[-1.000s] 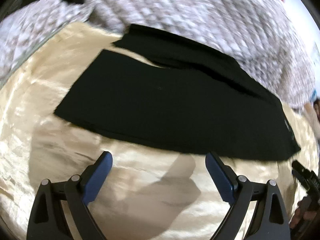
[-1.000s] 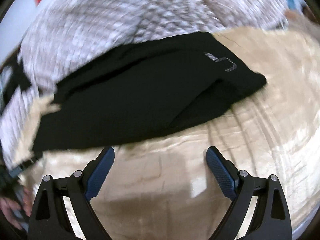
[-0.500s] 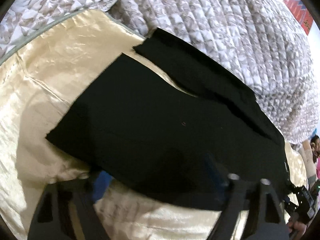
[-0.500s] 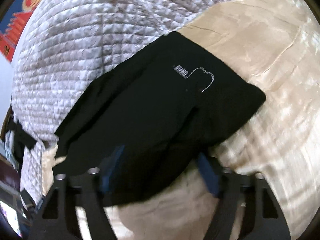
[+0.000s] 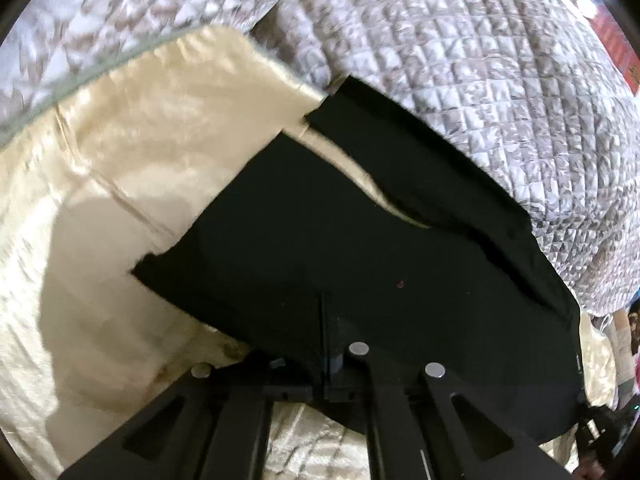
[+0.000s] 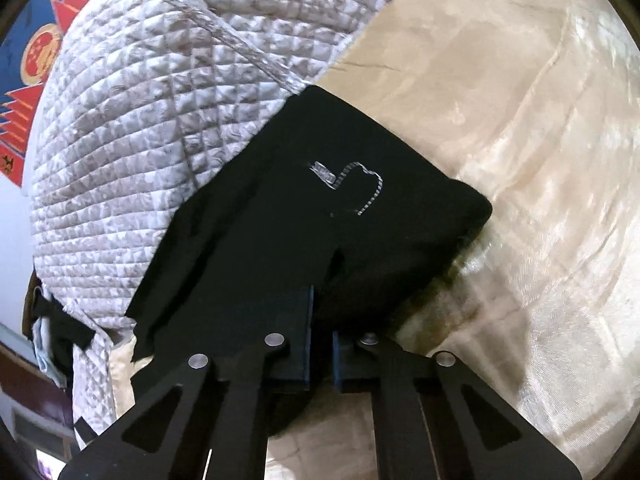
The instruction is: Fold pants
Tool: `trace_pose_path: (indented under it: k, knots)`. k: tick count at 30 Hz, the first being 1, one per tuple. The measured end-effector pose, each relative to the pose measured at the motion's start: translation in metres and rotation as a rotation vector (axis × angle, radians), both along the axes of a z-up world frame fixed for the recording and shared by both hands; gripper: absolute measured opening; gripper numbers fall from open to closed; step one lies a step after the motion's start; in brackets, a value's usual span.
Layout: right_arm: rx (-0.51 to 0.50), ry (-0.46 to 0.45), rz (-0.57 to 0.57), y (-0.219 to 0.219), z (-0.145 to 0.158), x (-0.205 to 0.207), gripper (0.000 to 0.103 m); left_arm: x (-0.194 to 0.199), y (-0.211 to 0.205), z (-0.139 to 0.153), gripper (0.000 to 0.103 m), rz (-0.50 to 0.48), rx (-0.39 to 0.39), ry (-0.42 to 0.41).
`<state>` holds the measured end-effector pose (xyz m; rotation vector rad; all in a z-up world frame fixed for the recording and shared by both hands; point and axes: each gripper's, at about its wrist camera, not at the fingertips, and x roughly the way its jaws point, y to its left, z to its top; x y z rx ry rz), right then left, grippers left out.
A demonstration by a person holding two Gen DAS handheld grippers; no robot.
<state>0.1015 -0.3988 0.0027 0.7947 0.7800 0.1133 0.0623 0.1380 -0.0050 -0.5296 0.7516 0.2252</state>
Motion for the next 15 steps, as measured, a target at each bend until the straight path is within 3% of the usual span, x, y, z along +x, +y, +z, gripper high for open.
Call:
trace_pose_path:
  k: [9, 15]
  knots:
    - [-0.016, -0.038, 0.035, -0.005, 0.039, -0.04, 0.003, -0.063, -0.002, 0.036, 0.003, -0.026, 0.027, -0.066]
    - [-0.011, 0.023, 0.037, -0.016, 0.03, -0.105, 0.003, -0.124, 0.002, 0.029, 0.003, -0.036, 0.015, -0.061]
